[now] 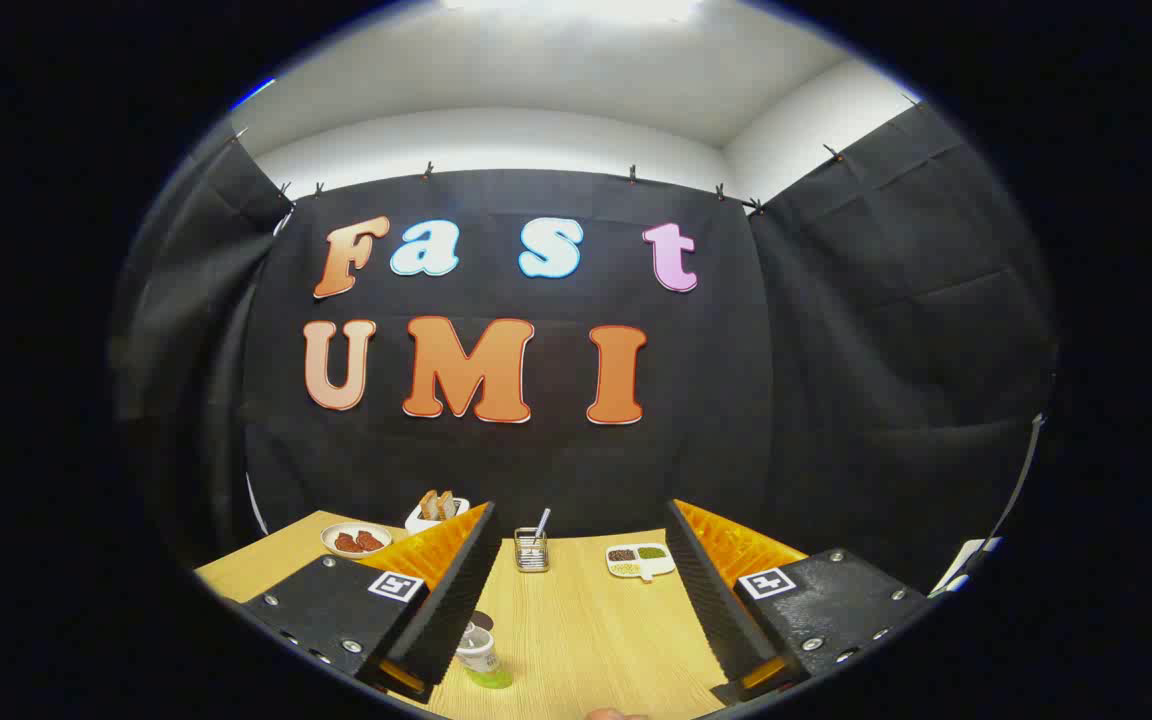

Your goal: Take the bottle from table, then pour the juice into the cup, finally place the bottle on the coaster

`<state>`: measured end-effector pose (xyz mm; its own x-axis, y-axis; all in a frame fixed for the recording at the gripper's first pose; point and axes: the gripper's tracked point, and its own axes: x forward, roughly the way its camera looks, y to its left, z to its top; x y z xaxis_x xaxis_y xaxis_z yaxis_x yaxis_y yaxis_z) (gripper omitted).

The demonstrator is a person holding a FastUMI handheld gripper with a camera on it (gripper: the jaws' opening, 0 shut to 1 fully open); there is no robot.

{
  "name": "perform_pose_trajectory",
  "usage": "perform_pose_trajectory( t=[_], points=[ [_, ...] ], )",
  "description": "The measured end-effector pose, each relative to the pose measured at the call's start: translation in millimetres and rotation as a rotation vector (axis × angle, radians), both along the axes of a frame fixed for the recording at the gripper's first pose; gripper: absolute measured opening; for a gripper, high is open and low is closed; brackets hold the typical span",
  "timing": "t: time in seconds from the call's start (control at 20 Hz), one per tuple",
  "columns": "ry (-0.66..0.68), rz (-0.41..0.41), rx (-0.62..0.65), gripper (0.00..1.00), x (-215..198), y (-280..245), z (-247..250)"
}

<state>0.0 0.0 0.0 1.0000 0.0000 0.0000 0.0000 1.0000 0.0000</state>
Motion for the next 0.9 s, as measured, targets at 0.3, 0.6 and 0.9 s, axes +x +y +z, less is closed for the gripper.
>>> perform_pose_trajectory(
  t=[0.3,0.6,0.9],
  points=[
    [0.015,-0.023,0.042,0.99,4.1,-9.4,-4.0],
    [0.024,-0.022,0.049,0.99,7.9,-13.9,-9.9],
    [0.022,-0.012,0.024,0.99,7.2,-6.1,-9.8]
  ],
)
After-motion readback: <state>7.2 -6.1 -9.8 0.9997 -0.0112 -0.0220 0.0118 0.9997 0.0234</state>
